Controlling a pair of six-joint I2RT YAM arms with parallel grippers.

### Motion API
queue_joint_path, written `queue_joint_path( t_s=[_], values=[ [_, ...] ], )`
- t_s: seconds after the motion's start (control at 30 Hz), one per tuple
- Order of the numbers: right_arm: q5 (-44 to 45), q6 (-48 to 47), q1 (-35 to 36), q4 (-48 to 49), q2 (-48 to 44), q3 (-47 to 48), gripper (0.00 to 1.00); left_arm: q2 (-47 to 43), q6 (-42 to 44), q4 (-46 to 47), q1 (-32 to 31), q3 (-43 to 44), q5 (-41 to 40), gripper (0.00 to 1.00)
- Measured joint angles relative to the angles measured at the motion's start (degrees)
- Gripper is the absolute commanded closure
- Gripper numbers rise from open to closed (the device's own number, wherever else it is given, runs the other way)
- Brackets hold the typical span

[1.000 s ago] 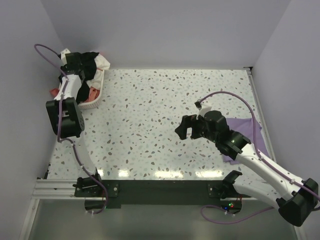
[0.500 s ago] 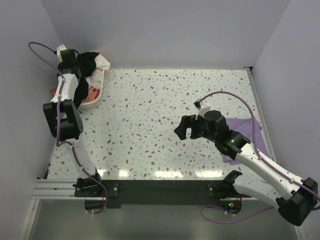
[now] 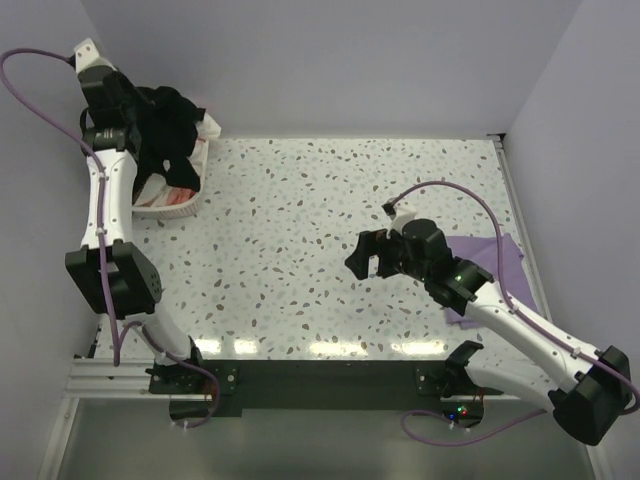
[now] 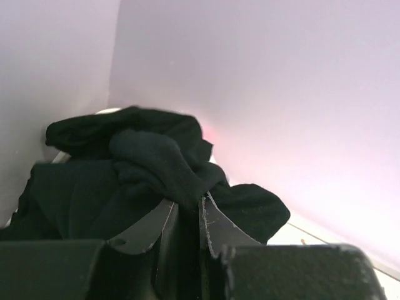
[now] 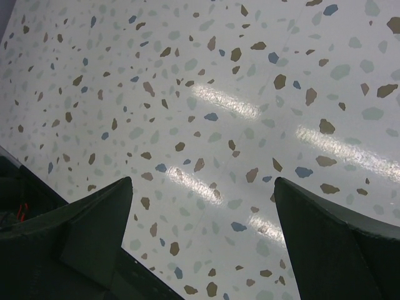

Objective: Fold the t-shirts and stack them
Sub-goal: Grab the tshirt from the pile, then move the tshirt to the center of the board

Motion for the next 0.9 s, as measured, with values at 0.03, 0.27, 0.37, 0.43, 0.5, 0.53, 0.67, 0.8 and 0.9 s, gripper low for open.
queue_joint_path(
  t_s=[0.03, 0.27, 0.37, 0.43, 0.5, 0.53, 0.67, 0.8, 0.9],
  values=[
    [0.0, 0.0, 0.0, 0.0, 0.2, 0.0, 0.01, -1.0, 0.1, 0.1, -0.2, 0.0, 0.7, 1.00],
    [0.5, 0.0, 0.0, 0.1, 0.8, 1.6, 0.01, -8.3, 0.5, 0.3, -5.3, -1.3, 2.8, 1.00],
    [1.0, 0.0, 0.0, 0.2, 1.2, 3.0, 0.01, -13.4, 1.2, 1.0, -11.2, -4.2, 2.7, 1.00],
    [1.3, 0.0, 0.0, 0.2, 1.1, 3.7, 0.01, -17.2, 1.3, 1.1, -15.9, -6.7, 2.5, 1.00],
    [1.5, 0.0, 0.0, 0.2, 1.1, 4.4, 0.01, -20.9, 1.2, 2.0, -20.5, -9.8, 2.2, 1.00],
    [1.5, 0.0, 0.0, 0.2, 1.0, 4.5, 0.01, -22.7, 1.2, 2.4, -23.0, -11.5, 1.7, 1.00],
    [1.6, 0.3, 0.0, 0.2, 0.4, 4.7, 0.01, -27.5, -0.2, 7.1, -32.5, -20.7, -0.5, 1.00],
    [1.9, 0.9, 0.0, 0.2, -0.4, 4.7, 0.01, -23.3, -2.6, 12.1, -42.0, -28.8, -2.2, 0.97],
    [2.6, 1.7, 0.0, 0.2, -0.8, 4.4, 0.01, -11.6, -4.3, 15.0, -48.2, -29.6, -2.0, 0.81]
  ],
)
